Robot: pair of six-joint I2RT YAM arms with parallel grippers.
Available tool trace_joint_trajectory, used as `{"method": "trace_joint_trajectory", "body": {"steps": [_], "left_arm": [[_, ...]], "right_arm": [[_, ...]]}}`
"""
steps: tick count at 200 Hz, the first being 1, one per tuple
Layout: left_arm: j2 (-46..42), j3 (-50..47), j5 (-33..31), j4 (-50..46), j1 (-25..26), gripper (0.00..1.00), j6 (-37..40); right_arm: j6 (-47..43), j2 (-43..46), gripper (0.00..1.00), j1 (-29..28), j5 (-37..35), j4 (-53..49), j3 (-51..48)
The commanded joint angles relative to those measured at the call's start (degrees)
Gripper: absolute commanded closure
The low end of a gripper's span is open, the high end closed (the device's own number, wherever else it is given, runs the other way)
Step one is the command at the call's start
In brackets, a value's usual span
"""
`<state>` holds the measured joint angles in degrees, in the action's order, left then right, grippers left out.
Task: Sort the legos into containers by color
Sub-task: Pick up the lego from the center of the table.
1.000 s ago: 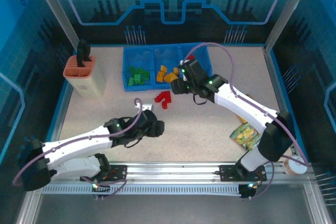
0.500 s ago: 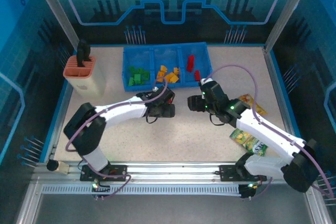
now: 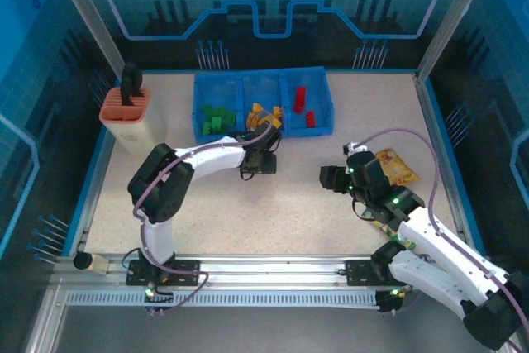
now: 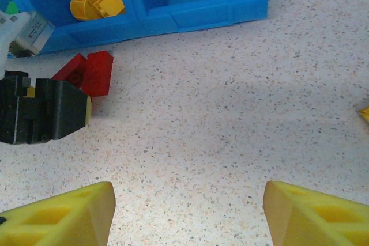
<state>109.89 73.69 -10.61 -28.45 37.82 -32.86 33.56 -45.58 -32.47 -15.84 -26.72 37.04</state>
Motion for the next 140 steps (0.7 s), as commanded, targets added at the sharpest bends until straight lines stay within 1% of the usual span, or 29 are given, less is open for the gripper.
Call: {"method": "trace_joint_trajectory", "body": {"steps": [1,39,52,67,81,101,121,140], "left_arm": [[2.62,2.9,-0.02,-3.33,-0.55,0.49,2.05],[3.94,3.89,-2.45,-4.98,-0.56,0.66,2.61],[3.34,3.57,-2.89,-5.47,-0.57,0.72,2.52],[1.41,2.41,-3.16,-5.54,-0.34,0.77,2.41],[-1.58,1.6,-3.13,-5.44,0.22,0.79,2.37],[-6.9,0.68,-2.27,-3.27,2.0,0.79,4.14],[-10.76,1.98,0.25,-1.43,2.73,0.79,5.97],[-12.28,4.57,2.26,0.75,2.77,0.79,7.56]], "right_arm": [[0.57,1.71,0.3,1.52,0.87,-0.65,-0.49],[-0.07,1.25,0.3,1.97,1.94,-1.05,0.99],[0.16,1.02,0.3,1.97,2.16,-0.84,1.02],[0.69,0.8,0.3,1.98,2.68,-0.26,0.8],[1.24,0.76,0.3,2.04,3.01,0.32,0.37],[1.76,0.69,0.3,1.98,3.01,0.81,-0.17],[2.5,0.86,0.3,1.97,2.83,0.7,-0.88],[3.63,1.4,0.31,1.95,3.0,0.45,-2.36]]}}
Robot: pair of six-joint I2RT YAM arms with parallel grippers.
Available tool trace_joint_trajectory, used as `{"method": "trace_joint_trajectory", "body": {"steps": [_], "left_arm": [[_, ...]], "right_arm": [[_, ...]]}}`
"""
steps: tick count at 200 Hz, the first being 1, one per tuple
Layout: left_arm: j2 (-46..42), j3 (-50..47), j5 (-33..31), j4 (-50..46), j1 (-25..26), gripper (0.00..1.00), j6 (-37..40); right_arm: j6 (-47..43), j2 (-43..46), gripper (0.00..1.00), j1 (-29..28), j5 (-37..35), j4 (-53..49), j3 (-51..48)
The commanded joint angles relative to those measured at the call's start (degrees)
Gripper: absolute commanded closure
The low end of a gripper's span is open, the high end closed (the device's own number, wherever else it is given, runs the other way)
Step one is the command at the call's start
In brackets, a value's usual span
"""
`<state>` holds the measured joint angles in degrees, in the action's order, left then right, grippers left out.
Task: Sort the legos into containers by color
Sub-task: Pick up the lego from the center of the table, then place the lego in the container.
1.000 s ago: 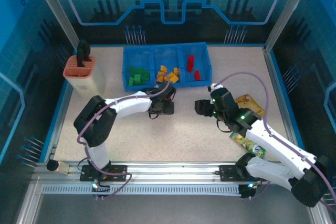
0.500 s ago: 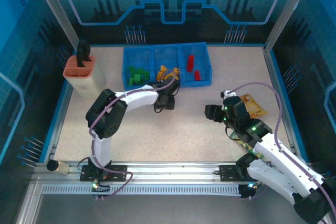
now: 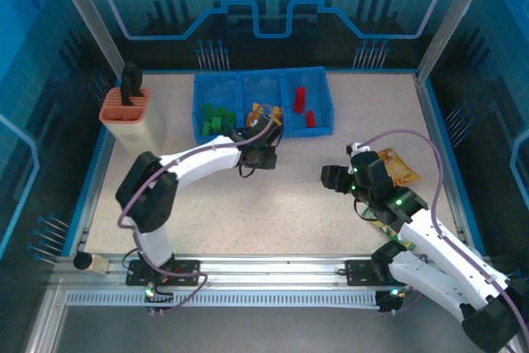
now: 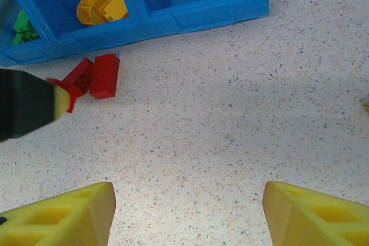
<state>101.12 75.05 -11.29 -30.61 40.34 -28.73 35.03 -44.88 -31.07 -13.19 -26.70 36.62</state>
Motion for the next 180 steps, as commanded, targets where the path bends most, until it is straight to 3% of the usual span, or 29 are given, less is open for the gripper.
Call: {"method": "trace_joint_trajectory", "body": {"steps": [1,73,138,165,180], "left_arm": [[-3.5,3.41,3.07,3.05,0.18,0.79,3.56],[11.72,27.79,6.01,-0.2,-0.48,0.78,7.22],[28.79,52.48,5.18,-9.24,-3.81,0.77,6.62],[33.22,58.91,5.06,-13.25,-4.83,0.71,6.82],[33.89,59.64,4.83,-13.99,-4.91,0.59,7.26]], "right_arm": [[2.25,0.73,0.31,0.52,0.36,0.42,-2.06],[11.02,10.5,0.33,-2.07,3.29,-0.31,-14.78],[12.87,15.09,0.34,-6.32,-0.45,-5.76,-15.09],[13.21,16.12,0.34,-6.72,-0.76,-6.61,-14.97],[13.27,16.27,0.34,-6.81,-0.94,-6.85,-14.97]]}}
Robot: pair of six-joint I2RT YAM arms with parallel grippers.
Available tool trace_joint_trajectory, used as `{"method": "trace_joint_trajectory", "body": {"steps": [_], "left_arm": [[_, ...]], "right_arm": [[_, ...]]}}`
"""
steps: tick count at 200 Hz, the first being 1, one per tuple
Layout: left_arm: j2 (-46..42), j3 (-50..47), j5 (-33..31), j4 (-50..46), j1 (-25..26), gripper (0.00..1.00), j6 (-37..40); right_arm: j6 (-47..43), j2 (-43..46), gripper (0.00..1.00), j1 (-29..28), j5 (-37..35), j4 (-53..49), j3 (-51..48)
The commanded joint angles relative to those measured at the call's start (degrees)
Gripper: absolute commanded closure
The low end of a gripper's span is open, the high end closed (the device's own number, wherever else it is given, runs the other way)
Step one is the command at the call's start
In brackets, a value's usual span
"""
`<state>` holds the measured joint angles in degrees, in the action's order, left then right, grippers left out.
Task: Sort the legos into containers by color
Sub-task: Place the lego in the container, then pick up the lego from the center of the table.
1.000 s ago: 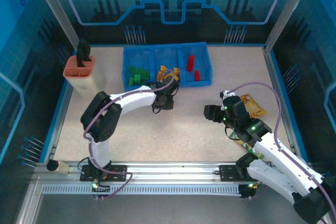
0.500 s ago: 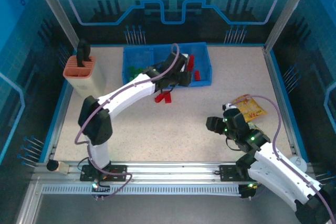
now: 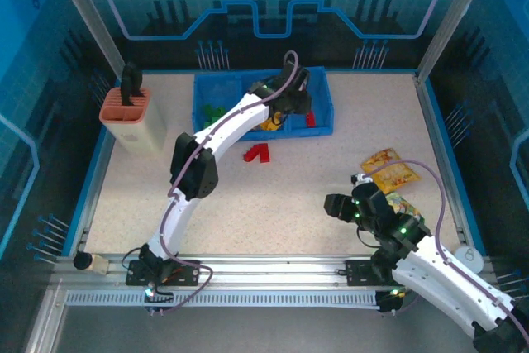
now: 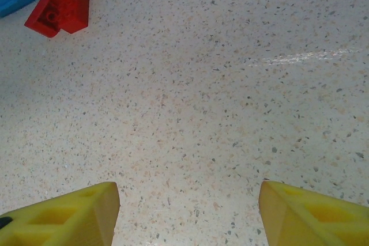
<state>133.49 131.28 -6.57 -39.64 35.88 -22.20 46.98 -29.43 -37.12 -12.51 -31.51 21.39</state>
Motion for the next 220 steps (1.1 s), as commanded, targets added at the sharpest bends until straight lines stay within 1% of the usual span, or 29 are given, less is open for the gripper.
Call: {"method": "trace_joint_trajectory", "body": {"steps": [1,10,13,17,31,59,75,128,153,171,186,204,220], "left_arm": [[1.51,3.39,0.09,-4.99,-0.45,0.57,0.78],[1.36,3.45,-0.54,-5.3,-0.41,0.33,1.15],[1.27,3.42,-0.7,-5.42,-0.45,0.28,1.31],[1.04,3.45,-0.87,-5.64,-0.45,0.25,1.43],[-0.33,3.17,-0.74,-5.98,-0.52,0.22,1.71],[-5.87,0.33,0.2,-5.22,-0.37,0.21,1.71],[-10.93,-5.12,-0.44,-3.42,-0.28,0.22,1.63],[-33.63,-40.12,-3.55,10.56,-0.74,0.22,0.08],[-41.49,-55.47,-3.65,14.87,-1.85,0.24,-2.37],[-44.67,-64.24,-3.68,17.35,-2.69,0.26,-3.44],[-45.58,-68.96,-3.82,18.26,-3.57,0.28,-3.95],[-45.44,-72.2,-3.64,19.52,-4.63,0.3,-3.66],[-44.04,-72.63,-3.28,19.78,-5.34,0.31,-2.91]], "right_arm": [[1.29,0.8,0.34,-0.76,-1.63,-2.01,0.34],[1.44,0.86,0.34,-0.81,-1.68,-2.0,0.28],[1.43,0.81,0.34,-0.84,-1.61,-1.98,0.21],[1.43,0.78,0.34,-0.91,-1.55,-1.96,0.23],[1.62,0.78,0.34,-1.08,-1.51,-1.84,0.23],[2.0,0.69,0.34,-1.33,-1.66,-1.52,-0.2],[2.28,0.6,0.34,-1.51,-1.67,-1.24,-0.33],[2.04,-0.34,0.34,-1.86,-1.84,-0.02,-0.64],[1.93,-1.35,0.34,-2.03,-1.66,1.45,-0.93],[2.05,-2.44,0.34,-2.08,-1.17,3.29,-1.17],[1.96,-3.67,0.34,-2.2,-0.57,4.65,-1.11],[1.89,-5.05,0.34,-2.72,-0.41,5.64,-0.83],[1.97,-5.72,0.34,-3.39,-0.78,6.01,-0.6]]}}
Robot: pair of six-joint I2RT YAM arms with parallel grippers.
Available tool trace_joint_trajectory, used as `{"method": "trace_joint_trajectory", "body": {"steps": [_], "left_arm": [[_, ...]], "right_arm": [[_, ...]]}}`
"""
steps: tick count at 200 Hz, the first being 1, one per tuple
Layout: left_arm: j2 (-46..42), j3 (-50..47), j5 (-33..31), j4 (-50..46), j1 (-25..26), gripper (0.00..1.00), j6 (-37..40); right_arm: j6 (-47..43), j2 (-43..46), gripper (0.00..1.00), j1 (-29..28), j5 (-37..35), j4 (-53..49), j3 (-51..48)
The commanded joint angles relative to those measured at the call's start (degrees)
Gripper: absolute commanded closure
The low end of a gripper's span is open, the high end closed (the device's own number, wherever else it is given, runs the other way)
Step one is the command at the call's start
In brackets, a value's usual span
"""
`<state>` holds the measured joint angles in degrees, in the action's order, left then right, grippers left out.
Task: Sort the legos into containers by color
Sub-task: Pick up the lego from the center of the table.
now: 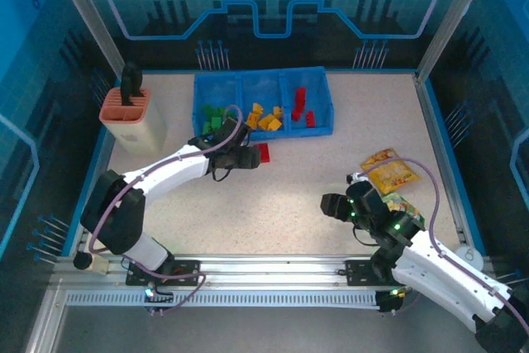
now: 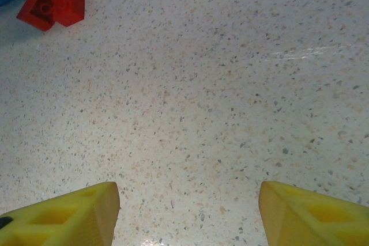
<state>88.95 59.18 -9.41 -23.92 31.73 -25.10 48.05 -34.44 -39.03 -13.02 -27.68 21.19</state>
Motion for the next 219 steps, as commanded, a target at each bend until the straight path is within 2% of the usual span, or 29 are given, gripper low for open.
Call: {"method": "trace_joint_trajectory", "body": {"steps": [1,49,129,140,173,197,219], "left_arm": [[0.6,-0.49,-0.48,4.06,-1.21,0.31,0.03],[9.48,4.69,-1.13,3.37,-1.93,0.32,3.53],[20.52,13.08,-1.05,1.37,-3.75,0.45,6.32],[21.66,13.78,-0.89,1.15,-3.8,0.48,6.73],[22.27,13.38,-0.03,0.58,-3.75,0.68,6.08],[19.88,10.69,1.12,2.19,-3.74,0.75,5.6],[16.92,9.54,1.77,2.05,-3.61,0.78,5.37]], "right_arm": [[0.94,-0.67,0.34,-1.54,-0.31,2.19,-0.34],[1.54,0.09,0.34,-3.13,-0.69,1.18,-0.27],[1.95,3.59,0.34,-3.65,-1.49,-2.73,-0.28],[1.88,3.59,0.34,-3.62,-1.5,-2.73,-0.32],[1.9,3.41,0.34,-3.68,-1.72,-2.58,-0.09],[1.94,2.85,0.34,-3.77,-1.67,-1.95,-0.19],[1.74,1.77,0.34,-3.75,-1.51,-0.98,-0.25]]}}
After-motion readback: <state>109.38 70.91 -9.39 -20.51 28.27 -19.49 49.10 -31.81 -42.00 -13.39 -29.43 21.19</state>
